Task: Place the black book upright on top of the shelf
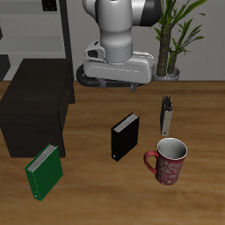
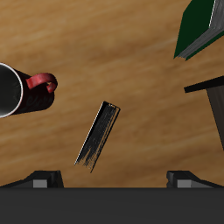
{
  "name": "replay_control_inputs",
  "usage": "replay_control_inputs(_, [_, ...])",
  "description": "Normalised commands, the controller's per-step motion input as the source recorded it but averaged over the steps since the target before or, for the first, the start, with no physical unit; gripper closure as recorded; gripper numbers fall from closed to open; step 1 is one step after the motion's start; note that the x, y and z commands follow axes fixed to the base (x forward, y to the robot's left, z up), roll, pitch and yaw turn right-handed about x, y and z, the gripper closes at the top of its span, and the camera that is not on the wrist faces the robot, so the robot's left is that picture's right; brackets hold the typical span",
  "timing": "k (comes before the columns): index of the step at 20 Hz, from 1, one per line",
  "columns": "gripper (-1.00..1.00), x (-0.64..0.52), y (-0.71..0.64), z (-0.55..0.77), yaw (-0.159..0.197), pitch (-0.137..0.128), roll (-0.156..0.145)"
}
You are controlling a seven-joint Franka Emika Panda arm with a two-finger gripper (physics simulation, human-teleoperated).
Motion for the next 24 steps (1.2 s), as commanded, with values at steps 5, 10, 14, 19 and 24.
replay_control_inputs(5, [-1.00, 0.08, 0.10, -0.26, -0.060, -0.012, 0.017])
replay_control_inputs(10, [-1.00, 0.06, 0.09, -0.19, -0.037, -0.038, 0.001])
replay_control_inputs(14, [-1.00, 0.06, 0.06, -0.33, -0.016, -0.043, 0.005])
replay_control_inputs(19, [-1.00, 0.06, -0.05, -0.26, -0.031, -0.017, -0.021])
replay_control_inputs(24, [-1.00, 0.09, -0.04, -0.25, -0.013, 0.017, -0.015])
